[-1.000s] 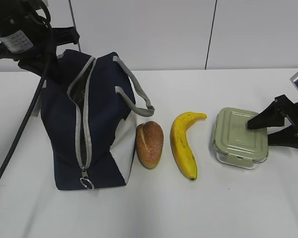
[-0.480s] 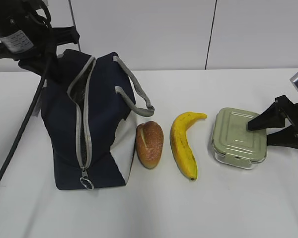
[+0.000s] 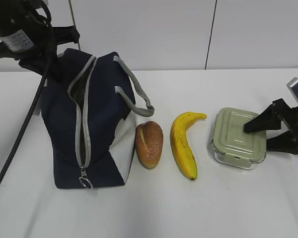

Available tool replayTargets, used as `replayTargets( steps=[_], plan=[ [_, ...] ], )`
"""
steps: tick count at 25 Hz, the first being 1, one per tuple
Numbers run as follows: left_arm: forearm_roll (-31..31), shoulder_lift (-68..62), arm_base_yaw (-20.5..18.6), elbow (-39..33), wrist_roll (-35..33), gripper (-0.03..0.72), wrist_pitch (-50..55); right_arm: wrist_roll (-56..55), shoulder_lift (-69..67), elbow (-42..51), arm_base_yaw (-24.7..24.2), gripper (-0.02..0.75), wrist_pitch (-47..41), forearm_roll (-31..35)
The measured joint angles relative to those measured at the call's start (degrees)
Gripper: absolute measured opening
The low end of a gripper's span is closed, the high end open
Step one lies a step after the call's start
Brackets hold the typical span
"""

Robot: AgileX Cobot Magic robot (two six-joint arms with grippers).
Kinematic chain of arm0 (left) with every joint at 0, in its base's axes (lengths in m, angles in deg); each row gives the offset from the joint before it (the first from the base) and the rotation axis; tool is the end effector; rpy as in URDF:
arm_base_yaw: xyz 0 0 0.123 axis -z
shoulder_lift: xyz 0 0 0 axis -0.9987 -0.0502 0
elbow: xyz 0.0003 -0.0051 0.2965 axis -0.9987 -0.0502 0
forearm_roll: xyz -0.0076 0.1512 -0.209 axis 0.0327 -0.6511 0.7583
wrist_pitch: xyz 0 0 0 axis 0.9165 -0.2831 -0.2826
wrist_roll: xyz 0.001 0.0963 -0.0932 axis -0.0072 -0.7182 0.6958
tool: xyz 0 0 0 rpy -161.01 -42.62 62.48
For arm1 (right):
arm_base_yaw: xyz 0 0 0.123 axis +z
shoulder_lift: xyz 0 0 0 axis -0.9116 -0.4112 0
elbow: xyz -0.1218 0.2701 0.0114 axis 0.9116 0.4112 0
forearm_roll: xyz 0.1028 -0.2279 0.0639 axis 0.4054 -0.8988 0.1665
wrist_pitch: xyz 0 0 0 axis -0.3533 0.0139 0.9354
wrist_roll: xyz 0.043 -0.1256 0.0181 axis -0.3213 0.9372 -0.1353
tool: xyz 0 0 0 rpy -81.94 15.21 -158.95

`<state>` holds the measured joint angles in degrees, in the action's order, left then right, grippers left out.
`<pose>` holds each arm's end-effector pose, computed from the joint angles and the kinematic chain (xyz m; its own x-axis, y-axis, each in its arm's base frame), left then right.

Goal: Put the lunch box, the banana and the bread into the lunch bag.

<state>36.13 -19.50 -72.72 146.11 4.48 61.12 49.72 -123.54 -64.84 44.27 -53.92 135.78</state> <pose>0.3874 -0.1225 0.2793 -0.9562 0.0283 -0.2913 0.0971 0.9696 -0.2245 0.3770 -0.0364 0.0990 -0.9426 0.2853 -0.1737 0.0571 0.6499 0.7579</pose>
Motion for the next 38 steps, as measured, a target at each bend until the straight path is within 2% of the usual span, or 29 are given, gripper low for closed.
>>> replayTargets(
  steps=[6, 11, 21, 32, 38],
  plan=[
    [0.00, 0.00, 0.00, 0.00, 0.00, -0.001, -0.05, 0.00, -0.59, 0.00, 0.00, 0.596, -0.39, 1.64],
    [0.00, 0.00, 0.00, 0.00, 0.00, -0.001, -0.05, 0.00, -1.67, 0.00, 0.00, 0.560, -0.63, 2.23],
    [-0.06, 0.00, 0.00, 0.00, 0.00, -0.001, -0.10, 0.22, -1.94, -0.09, 0.00, 0.421, -2.26, 3.83],
    [-0.11, 0.00, 0.00, 0.00, 0.00, -0.001, -0.20, 0.71, -2.30, -1.11, 0.00, 0.407, -3.01, 4.82],
    [-0.11, 0.00, 0.00, 0.00, 0.00, -0.001, -0.20, 1.21, -2.40, -4.19, 0.00, 0.406, -4.45, 10.62]
  ],
)
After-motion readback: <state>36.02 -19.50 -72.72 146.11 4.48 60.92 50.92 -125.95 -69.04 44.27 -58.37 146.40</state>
